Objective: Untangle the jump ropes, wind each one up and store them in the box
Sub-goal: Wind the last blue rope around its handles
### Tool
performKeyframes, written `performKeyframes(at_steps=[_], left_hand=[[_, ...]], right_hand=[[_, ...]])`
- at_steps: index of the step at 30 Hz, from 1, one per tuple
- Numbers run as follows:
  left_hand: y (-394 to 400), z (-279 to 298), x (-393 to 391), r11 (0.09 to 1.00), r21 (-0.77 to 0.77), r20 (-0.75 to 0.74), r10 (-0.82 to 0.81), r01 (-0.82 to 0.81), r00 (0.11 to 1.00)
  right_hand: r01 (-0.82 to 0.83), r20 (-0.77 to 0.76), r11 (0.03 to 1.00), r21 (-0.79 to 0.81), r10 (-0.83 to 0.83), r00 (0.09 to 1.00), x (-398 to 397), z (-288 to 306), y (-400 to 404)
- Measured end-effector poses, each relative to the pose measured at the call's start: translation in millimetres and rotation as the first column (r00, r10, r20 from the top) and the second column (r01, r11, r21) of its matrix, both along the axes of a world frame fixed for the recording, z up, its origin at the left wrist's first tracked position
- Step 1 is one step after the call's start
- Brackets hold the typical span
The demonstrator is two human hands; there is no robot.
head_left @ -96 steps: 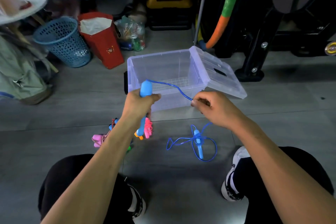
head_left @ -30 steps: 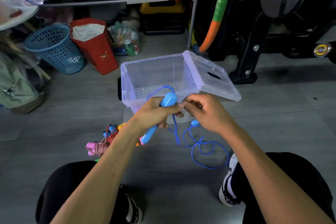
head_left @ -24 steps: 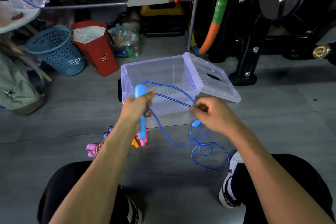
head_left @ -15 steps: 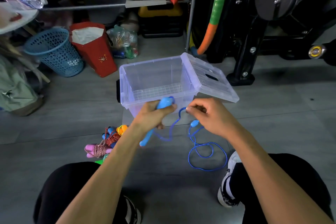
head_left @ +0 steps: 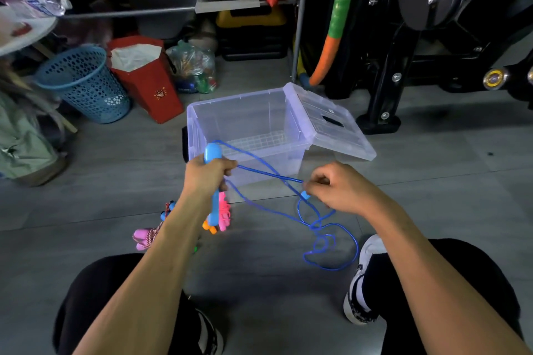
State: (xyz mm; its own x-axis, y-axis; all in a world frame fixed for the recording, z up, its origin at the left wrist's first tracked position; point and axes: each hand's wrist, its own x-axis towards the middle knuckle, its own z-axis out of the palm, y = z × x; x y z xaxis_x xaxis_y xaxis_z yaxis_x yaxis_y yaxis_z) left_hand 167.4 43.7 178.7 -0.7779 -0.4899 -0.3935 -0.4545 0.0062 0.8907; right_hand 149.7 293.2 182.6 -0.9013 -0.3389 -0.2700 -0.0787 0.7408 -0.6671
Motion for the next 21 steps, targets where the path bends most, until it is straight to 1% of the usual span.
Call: performKeyframes(at_steps=[2,3,4,6,8,9,10,12,14,16,17,18,19,20,21], left_hand=[[-1.3,-4.3,5.2,0.964,-0.216,0.086,-0.14,0.156,0.986],[4.0,-3.8,7.7,0.935,-0.262,0.096,-0.219,0.237,0.971],[12.2,-0.2,10.6,0.924,-0.236,0.08,-0.291,0.301,0.953],[28.2,9.7,15.2,0.9,-0.091,0.028,-0.426,0.426,0.904],[40.1,22.1,20.3,0.834,0.02,0.012,-0.552,0.551,0.834],[43.2,24.4,21.5,0.81,0.053,0.011,-0.585,0.584,0.811],[44.5,25.2,21.8,0.806,0.081,0.006,-0.589,0.587,0.808],[41.1,22.7,19.0,0.86,0.138,-0.015,-0.494,0.491,0.869],[29.4,18.1,11.5,0.925,0.223,-0.059,-0.303,0.308,0.951],[10.7,15.0,3.1,0.952,0.279,-0.083,-0.105,0.124,0.991],[2.0,13.2,0.6,0.968,0.239,-0.079,-0.061,0.078,0.995],[-3.9,11.5,-0.6,0.986,0.146,-0.068,-0.069,0.079,0.995],[-6.1,9.8,-0.9,0.993,0.021,-0.043,-0.116,0.117,0.992],[-4.5,9.2,0.3,0.978,-0.099,-0.012,-0.186,0.184,0.983],[-0.4,8.8,2.7,0.948,-0.187,0.014,-0.26,0.258,0.965]], right_hand=[[-0.013,-0.036,0.999,-0.043,0.012,0.999,1.0,0.8,0.9],[-0.03,-0.055,0.997,-0.071,0.026,0.998,2.2,2.0,-1.0],[-0.05,-0.071,0.994,-0.094,0.044,0.997,3.5,3.3,-3.6],[-0.087,-0.097,0.987,-0.134,0.074,0.993,6.2,3.7,-9.6],[-0.101,-0.109,0.974,-0.205,0.08,0.991,10.2,4.7,-17.3],[-0.092,-0.107,0.966,-0.241,0.068,0.992,12.0,5.2,-20.8],[-0.07,-0.098,0.96,-0.27,0.045,0.994,13.3,6.0,-23.2],[-0.011,-0.041,0.952,-0.306,-0.002,0.999,15.1,8.6,-22.6],[0.03,0.038,0.955,-0.297,-0.02,0.999,16.0,12.1,-16.6],[0.059,0.091,0.955,-0.292,-0.034,0.995,16.5,17.5,-8.6],[0.072,0.099,0.948,-0.309,-0.044,0.994,16.5,20.0,-4.7],[0.083,0.092,0.939,-0.334,-0.056,0.994,16.6,22.3,-1.6],[0.081,0.066,0.932,-0.353,-0.061,0.996,16.9,23.6,0.6],[0.072,0.037,0.928,-0.366,-0.062,0.997,17.3,24.0,1.4],[0.053,0.009,0.928,-0.37,-0.054,0.999,18.0,22.9,1.4]])
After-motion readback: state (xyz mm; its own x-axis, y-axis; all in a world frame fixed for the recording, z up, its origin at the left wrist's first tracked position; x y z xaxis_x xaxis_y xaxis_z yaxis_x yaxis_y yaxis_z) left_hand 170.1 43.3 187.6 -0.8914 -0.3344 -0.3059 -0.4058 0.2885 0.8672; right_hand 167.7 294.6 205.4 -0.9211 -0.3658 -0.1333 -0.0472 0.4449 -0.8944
